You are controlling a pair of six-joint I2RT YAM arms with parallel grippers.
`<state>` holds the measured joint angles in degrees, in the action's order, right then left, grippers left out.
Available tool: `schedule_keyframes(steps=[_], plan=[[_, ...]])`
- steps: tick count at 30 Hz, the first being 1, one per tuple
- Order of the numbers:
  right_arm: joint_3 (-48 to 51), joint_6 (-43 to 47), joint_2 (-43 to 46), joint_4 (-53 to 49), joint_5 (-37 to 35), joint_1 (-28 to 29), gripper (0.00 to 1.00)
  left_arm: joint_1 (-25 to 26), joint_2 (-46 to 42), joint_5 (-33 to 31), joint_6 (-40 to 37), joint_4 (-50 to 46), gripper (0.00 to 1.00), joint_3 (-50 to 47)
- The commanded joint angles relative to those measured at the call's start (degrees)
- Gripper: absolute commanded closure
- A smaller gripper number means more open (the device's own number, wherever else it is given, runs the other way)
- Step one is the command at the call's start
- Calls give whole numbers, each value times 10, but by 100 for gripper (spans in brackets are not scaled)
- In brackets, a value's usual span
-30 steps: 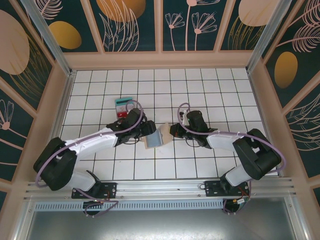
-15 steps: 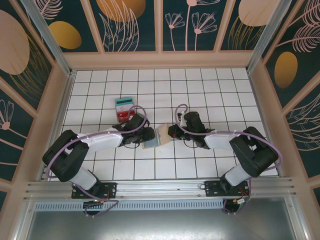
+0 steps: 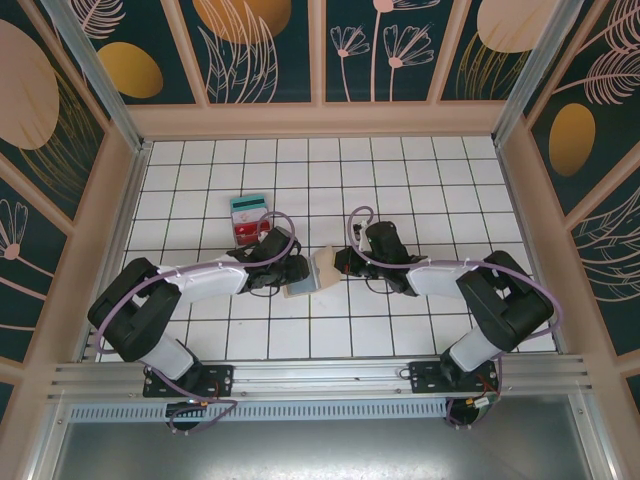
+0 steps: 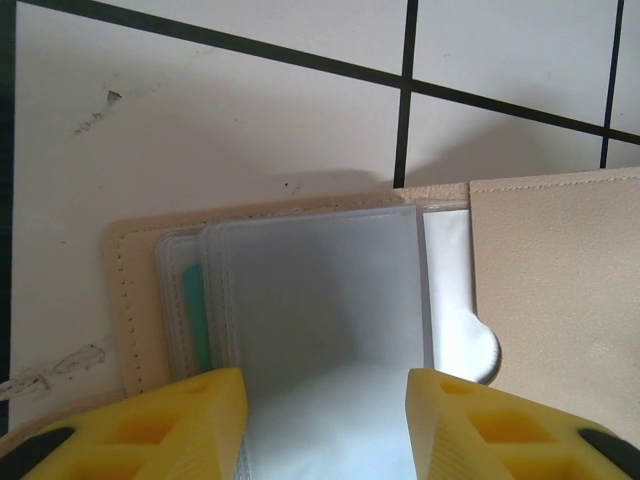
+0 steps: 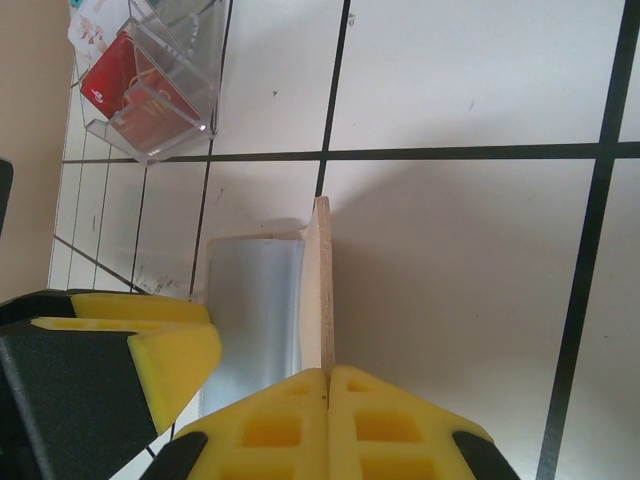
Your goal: Take the credit cards out of the card holder
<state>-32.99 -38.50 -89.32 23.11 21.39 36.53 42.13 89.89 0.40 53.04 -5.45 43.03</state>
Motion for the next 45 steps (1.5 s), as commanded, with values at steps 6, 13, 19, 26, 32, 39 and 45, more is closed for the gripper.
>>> schedule_keyframes(steps=[6,13,19,26,32,39,45], plan=[[-14,0,-10,0,-6,6,100,0,-12,-39,6,-59,52,-4],[-14,2,-12,0,-4,5,100,0,12,-4,2,-36,53,-5],[-13,3,-13,0,-2,5,100,1,-6,6,-5,-8,54,-10],[-13,4,-12,1,-3,5,100,0,-29,24,-23,12,55,-6],[-13,2,-13,1,-3,5,100,0,-31,57,-33,42,57,-6],[-11,-3,-13,4,-6,6,100,0,-11,109,-30,102,56,2],[-9,-10,-16,8,-7,5,100,4,3,154,-28,153,57,29]])
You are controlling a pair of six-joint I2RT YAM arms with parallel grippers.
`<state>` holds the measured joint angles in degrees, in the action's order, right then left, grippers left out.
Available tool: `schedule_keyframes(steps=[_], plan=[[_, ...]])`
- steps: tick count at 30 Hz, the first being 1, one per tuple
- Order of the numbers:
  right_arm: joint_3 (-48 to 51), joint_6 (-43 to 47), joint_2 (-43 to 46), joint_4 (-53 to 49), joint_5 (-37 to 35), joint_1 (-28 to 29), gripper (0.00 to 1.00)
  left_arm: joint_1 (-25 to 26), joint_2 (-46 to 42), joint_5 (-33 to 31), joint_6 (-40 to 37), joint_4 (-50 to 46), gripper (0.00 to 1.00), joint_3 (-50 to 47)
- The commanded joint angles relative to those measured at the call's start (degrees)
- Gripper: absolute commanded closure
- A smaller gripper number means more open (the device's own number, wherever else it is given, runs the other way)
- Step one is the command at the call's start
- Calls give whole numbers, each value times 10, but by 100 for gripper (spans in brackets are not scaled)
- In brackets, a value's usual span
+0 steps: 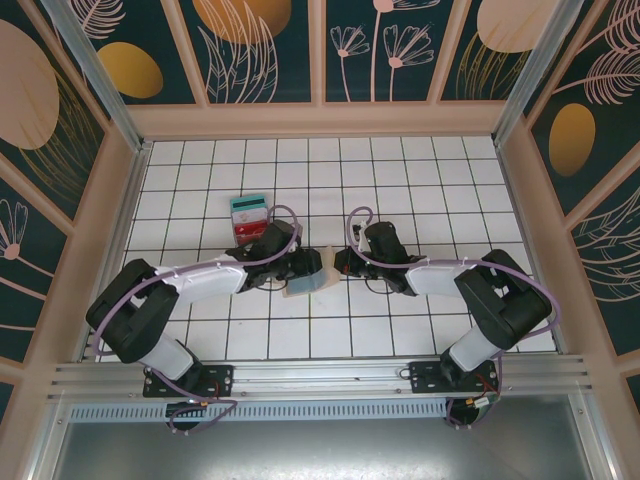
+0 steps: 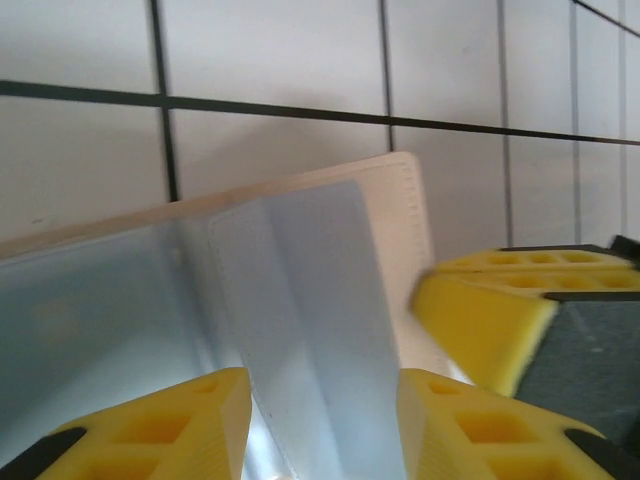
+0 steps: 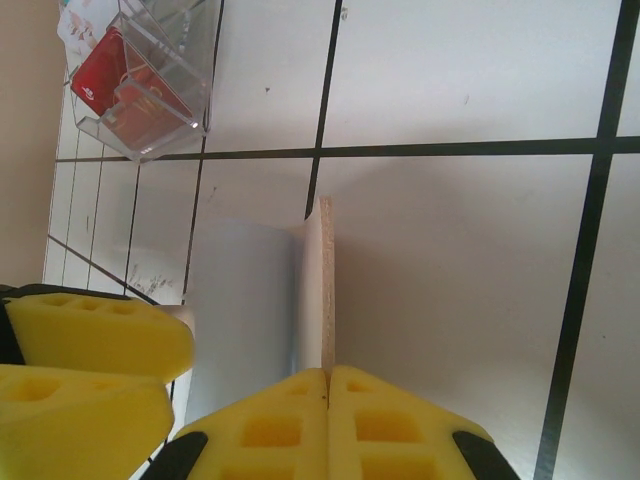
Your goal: Take the credit cards out of the card holder
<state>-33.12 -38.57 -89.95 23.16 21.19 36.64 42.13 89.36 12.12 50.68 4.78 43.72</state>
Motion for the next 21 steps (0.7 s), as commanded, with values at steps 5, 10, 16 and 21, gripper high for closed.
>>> schedule_keyframes(steps=[5,10,16,21], plan=[[-6,-15,-11,6,-9,2,100,3,6,47,-2,62,58,19],[-8,-15,-9,0,-10,-4,100,3,-34,-5,6,33,60,-5],[-1,-20,-14,5,-15,-7,100,-4,-76,-139,29,-71,61,-30],[0,-23,-13,5,-29,-9,100,-7,-49,-140,40,-91,61,-37]])
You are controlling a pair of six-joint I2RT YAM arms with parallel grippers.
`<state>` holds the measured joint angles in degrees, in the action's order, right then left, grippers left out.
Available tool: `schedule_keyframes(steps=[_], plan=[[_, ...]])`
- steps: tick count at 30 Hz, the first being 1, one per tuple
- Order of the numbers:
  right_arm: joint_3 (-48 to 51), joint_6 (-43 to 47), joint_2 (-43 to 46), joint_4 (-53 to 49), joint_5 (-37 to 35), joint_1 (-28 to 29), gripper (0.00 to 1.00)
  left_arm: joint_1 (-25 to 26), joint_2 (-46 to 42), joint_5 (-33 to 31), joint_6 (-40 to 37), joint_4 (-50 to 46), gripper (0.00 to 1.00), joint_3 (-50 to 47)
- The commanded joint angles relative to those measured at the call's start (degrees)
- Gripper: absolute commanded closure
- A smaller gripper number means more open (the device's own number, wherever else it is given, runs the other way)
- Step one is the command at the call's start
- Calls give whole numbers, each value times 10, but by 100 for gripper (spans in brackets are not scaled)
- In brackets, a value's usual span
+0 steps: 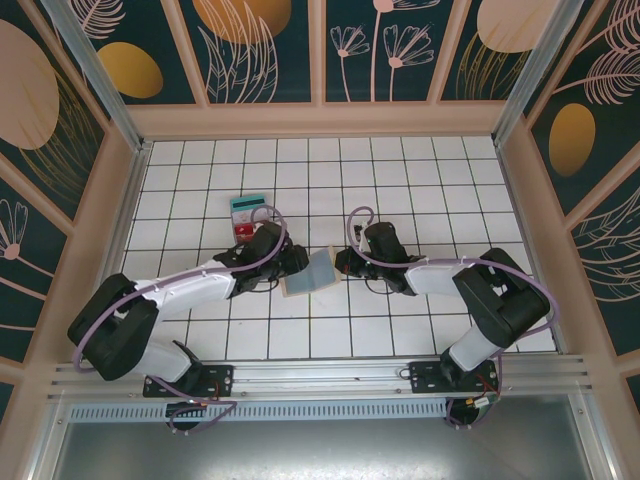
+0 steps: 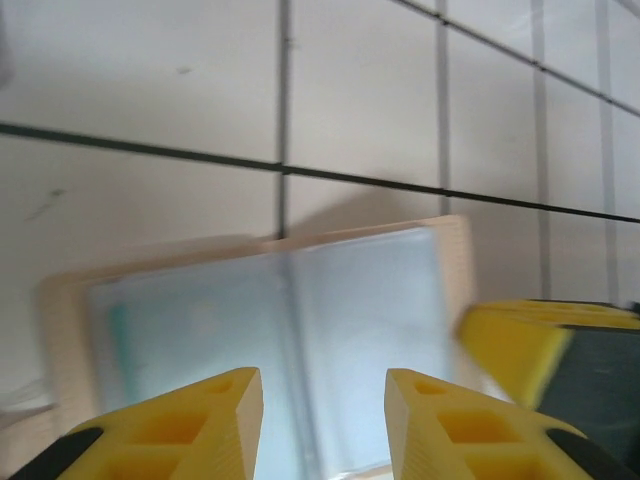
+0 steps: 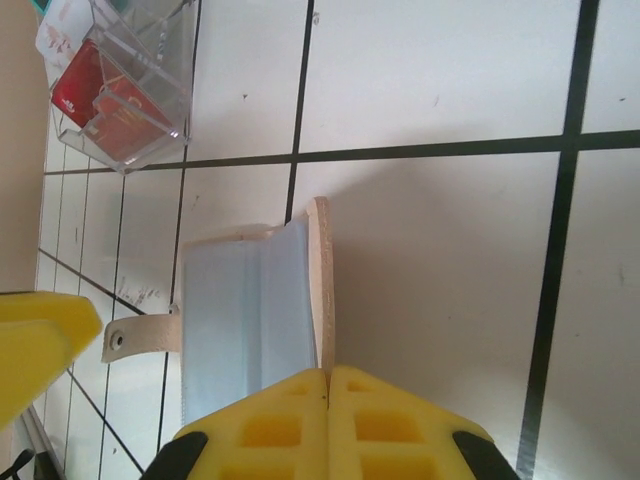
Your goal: Take the credit cards out of the card holder
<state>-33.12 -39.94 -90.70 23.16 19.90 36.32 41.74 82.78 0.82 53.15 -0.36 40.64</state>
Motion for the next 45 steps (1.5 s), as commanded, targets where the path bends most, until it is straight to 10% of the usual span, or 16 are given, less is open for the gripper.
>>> schedule_keyframes(steps=[1,45], plan=[[-1,-9,-6,3,-15,-6,100,-3,27,-29,21,-49,61,-4],[-3,0,-13,9,4,-10,100,-3,75,7,1,-34,63,15]])
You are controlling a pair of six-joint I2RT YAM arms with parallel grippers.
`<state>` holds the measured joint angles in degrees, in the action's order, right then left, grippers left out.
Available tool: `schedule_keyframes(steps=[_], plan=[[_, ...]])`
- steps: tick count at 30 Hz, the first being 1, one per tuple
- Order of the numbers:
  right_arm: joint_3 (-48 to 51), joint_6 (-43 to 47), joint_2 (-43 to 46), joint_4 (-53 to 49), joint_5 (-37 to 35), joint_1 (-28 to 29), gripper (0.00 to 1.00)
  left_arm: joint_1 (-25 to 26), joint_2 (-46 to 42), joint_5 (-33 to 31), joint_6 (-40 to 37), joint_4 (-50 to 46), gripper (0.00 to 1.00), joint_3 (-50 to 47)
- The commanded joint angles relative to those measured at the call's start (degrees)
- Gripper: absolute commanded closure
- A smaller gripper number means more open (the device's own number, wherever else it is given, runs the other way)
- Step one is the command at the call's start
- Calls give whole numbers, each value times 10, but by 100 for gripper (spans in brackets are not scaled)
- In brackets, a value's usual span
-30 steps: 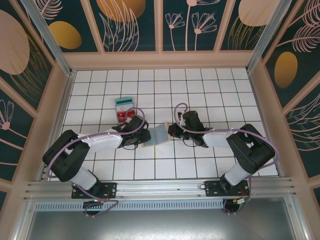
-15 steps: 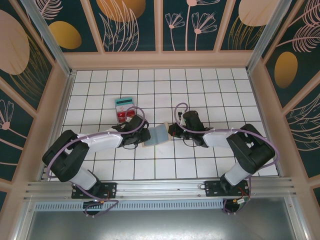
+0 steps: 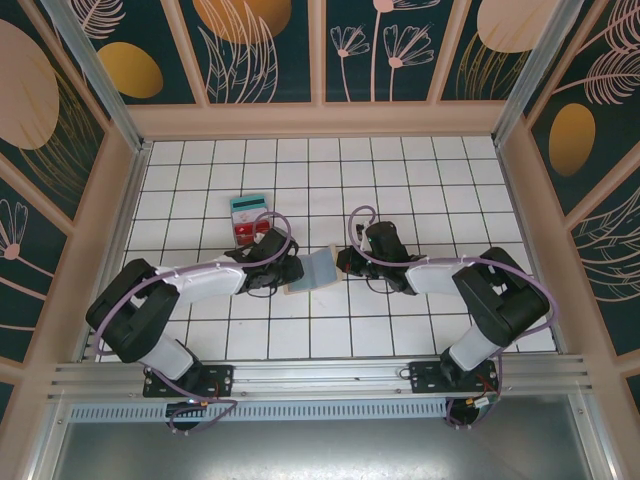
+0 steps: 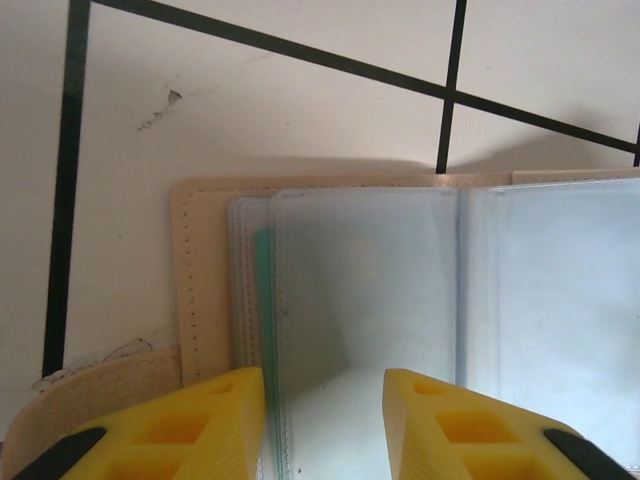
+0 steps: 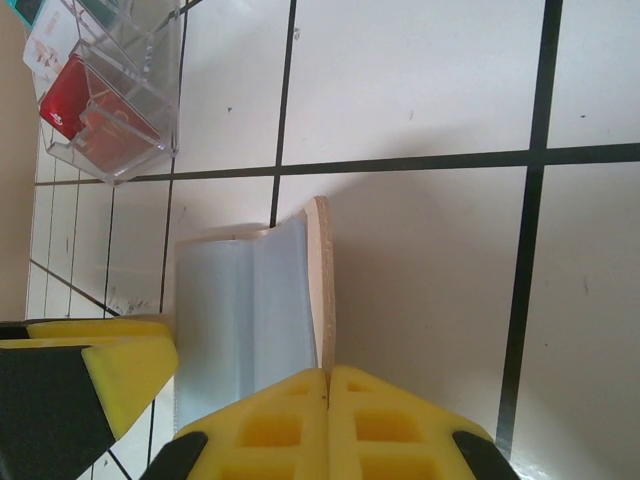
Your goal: Take the credit cards out of the card holder
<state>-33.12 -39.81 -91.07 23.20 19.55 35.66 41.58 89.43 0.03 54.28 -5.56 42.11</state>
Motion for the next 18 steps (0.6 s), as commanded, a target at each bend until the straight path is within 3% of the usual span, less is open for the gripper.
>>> schedule_keyframes(steps=[1,7,18], plan=[[-4,-2,-10,8,8,-3,100,-2,10,18,-11,19,62,1],[-9,-3,-15,8,9,-2,100,-2,14,40,-18,41,63,-4],[-6,-9,-12,10,5,1,100,-1,-1,100,-27,111,50,-1]])
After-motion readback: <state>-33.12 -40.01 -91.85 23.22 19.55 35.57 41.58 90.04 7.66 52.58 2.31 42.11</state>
